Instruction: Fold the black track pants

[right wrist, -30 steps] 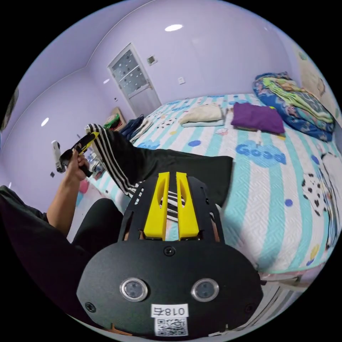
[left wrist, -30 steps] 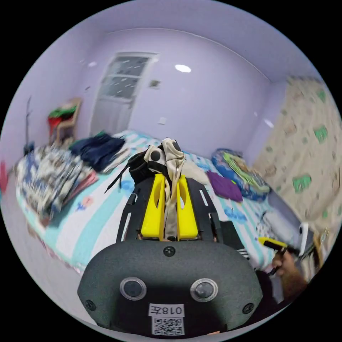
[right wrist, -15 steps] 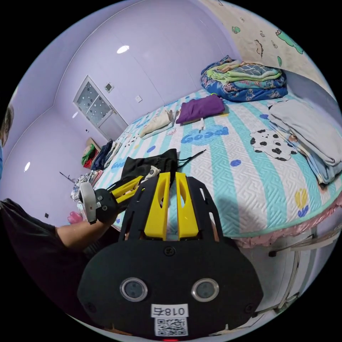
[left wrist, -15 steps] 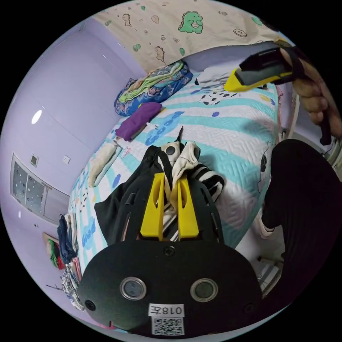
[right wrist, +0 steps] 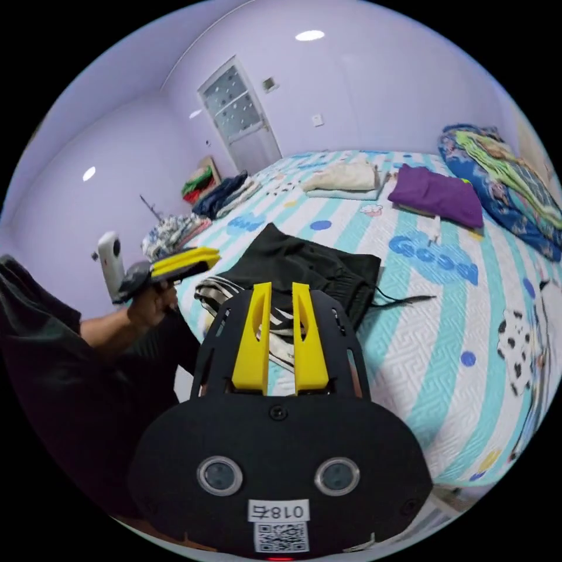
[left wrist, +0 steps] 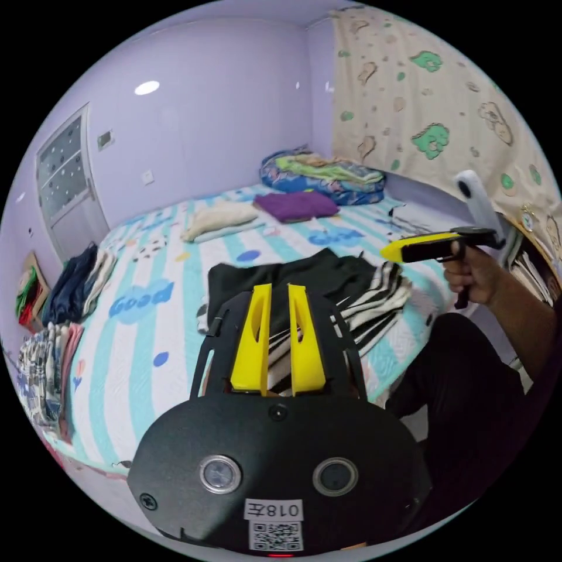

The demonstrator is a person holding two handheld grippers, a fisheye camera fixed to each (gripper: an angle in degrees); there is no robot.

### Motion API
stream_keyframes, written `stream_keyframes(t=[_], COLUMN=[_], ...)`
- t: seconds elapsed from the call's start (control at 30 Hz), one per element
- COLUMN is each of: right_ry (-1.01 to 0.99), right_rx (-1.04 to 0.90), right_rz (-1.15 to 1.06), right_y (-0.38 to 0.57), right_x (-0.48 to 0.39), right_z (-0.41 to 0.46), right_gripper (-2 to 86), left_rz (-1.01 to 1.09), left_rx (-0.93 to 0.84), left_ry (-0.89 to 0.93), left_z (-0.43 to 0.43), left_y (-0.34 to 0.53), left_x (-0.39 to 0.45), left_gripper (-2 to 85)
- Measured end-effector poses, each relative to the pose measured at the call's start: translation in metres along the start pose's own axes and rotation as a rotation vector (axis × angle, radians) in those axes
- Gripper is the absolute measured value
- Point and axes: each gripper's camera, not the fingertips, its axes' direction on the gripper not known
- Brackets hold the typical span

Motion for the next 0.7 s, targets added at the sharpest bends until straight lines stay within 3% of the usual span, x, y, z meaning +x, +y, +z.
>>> stream_keyframes(t=[0.1, 0.33, 0.5, 0.7], right_ry=[0.125, -0.099, -0.043, -0.041], right_rx=[-0.184, -0.085, 0.045, -0.163], right_rz=[-0.069, 0.047, -0.002, -0.047], right_y=[0.005, 0.013, -0.041, -0.118], right_x=[-0.004, 0.029, 0.056, 0.103], right_z=[0.014, -0.024, -0.06, -0.026], right_gripper=[5.7, 3.2, 5.4, 8.3], left_rz=[0.04, 0.062, 0.048, 0.081], left_rx=[-0.134, -0.114, 0.032, 0.027], left_ry=[0.117, 0.149, 0.14, 0.052], left_z=[0.017, 0.004, -0.026, -0.003], left_y=[0.015, 0.026, -0.016, -0.084], left_x=[-0.018, -0.033, -0.06, -0.123], left_gripper=[4.2, 0.2, -0.3, 2.5])
